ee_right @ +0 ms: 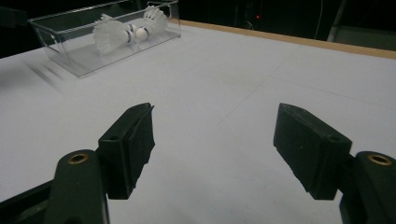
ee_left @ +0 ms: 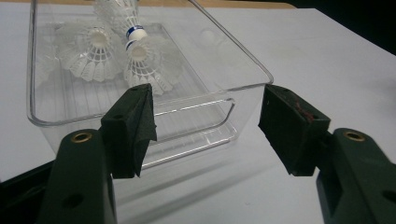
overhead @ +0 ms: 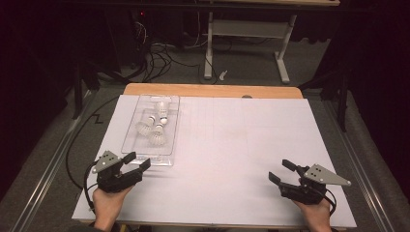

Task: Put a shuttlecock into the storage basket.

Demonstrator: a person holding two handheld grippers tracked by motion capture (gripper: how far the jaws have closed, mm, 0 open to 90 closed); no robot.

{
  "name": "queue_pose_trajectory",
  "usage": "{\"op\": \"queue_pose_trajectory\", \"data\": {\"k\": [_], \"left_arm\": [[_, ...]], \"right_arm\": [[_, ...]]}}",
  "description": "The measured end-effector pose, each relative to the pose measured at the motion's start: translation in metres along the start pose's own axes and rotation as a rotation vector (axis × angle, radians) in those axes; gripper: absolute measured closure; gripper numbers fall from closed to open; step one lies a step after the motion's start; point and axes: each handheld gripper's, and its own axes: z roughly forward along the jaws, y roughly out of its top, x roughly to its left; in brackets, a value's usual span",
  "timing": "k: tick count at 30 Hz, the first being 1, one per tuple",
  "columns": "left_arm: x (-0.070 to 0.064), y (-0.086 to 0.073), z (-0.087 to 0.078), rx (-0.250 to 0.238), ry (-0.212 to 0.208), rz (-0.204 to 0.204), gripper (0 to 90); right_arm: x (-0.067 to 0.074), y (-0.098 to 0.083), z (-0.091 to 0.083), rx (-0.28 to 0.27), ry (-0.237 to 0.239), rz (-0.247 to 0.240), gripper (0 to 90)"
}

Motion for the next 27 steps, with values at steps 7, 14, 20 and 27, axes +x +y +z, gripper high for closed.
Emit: {"op": "queue_pose_trajectory", "data": {"k": [7,14,20,27], "left_arm": [[0.0,-0.003,0.0,0.002,0.001,-0.003,36.2],[0.002,-0.007,0.0,0.001,0.005,-0.01,36.1],[0.002,-0.009,-0.001,-0.005,0.008,-0.012,36.1],[0.003,-0.011,-0.001,-0.001,0.009,-0.014,36.0]], "right_arm": [[0.0,0.0,0.0,0.0,0.0,-0.001,29.2],[0.0,0.0,0.0,0.0,0.0,0.0,29.2],[0.0,0.0,0.0,-0.001,0.0,0.002,29.2],[0.0,0.0,-0.001,-0.001,0.0,0.002,29.2]]}}
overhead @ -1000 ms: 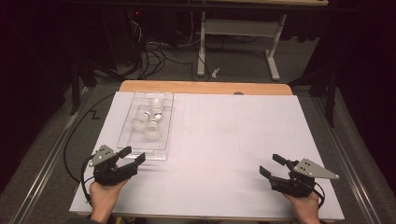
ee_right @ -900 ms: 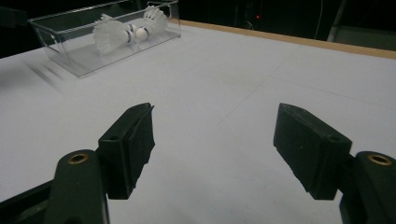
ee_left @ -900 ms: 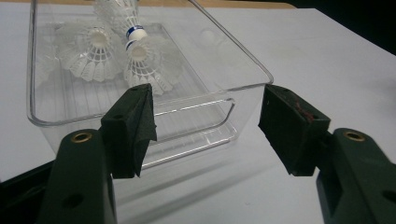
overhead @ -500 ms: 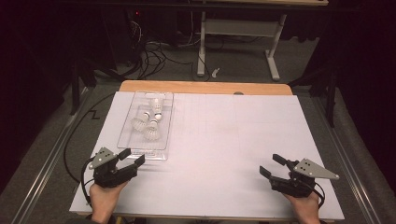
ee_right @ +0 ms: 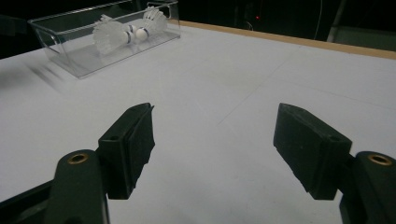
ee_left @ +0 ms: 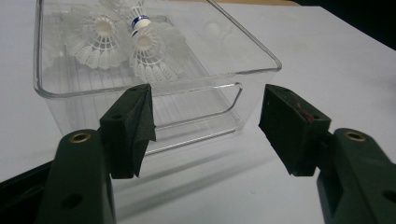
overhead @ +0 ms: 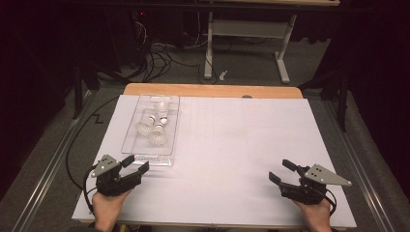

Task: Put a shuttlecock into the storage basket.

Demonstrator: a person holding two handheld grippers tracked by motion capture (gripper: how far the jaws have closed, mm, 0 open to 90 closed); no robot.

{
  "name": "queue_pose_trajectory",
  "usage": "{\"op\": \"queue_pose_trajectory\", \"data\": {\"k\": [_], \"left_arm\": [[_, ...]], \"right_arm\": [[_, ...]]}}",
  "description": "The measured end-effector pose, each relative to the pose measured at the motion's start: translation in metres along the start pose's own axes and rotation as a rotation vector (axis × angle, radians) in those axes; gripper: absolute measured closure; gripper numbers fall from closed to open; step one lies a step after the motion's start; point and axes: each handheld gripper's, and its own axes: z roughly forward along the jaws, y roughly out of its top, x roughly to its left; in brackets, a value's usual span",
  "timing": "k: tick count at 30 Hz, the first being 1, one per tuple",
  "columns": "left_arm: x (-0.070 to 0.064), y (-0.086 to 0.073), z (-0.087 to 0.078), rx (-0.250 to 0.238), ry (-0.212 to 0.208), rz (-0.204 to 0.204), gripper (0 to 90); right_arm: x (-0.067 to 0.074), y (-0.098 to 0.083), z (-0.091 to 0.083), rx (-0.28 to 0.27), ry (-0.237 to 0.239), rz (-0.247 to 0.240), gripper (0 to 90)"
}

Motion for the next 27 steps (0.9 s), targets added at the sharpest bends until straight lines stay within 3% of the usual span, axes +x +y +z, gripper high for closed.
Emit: {"op": "queue_pose_trajectory", "data": {"k": [27], "left_arm": [[-0.0004,-0.0043,0.0,0.002,0.0,0.003,35.9]], "right_arm": [[-0.0002,-0.0004,-0.0015,-0.009,0.002,0.009,29.2]]}}
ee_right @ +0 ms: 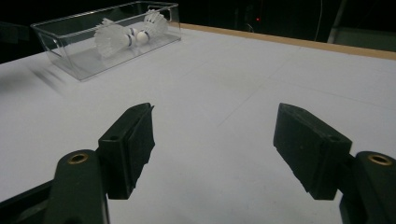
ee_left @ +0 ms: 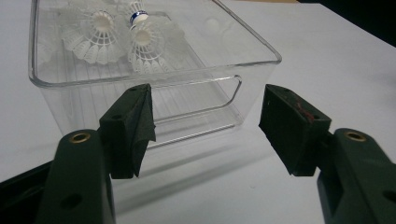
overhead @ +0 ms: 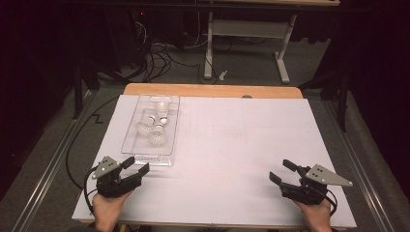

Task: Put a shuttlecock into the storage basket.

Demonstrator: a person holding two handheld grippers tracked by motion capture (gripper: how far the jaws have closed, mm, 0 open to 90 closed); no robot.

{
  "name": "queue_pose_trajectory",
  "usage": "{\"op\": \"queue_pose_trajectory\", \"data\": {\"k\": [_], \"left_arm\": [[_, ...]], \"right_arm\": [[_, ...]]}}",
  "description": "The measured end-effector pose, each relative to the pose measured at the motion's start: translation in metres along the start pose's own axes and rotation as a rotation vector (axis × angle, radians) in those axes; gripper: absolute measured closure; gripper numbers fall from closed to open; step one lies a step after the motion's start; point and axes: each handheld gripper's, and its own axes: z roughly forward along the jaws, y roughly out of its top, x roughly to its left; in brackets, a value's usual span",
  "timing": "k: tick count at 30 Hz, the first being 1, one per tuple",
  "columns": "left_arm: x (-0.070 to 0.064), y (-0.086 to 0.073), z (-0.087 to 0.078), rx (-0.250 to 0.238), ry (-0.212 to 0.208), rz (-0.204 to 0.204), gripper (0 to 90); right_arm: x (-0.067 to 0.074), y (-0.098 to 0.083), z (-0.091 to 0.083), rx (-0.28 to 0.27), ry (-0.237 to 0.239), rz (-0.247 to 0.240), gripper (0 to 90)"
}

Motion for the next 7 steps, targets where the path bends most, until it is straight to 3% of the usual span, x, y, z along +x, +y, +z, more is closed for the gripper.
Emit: {"op": "queue_pose_trajectory", "data": {"k": [7], "left_arm": [[-0.0001,0.0,0.0001,0.0,0.0,0.0,35.9]], "right_arm": [[-0.0006,0.0,0.0003,0.0,0.003,-0.002,29.2]]}}
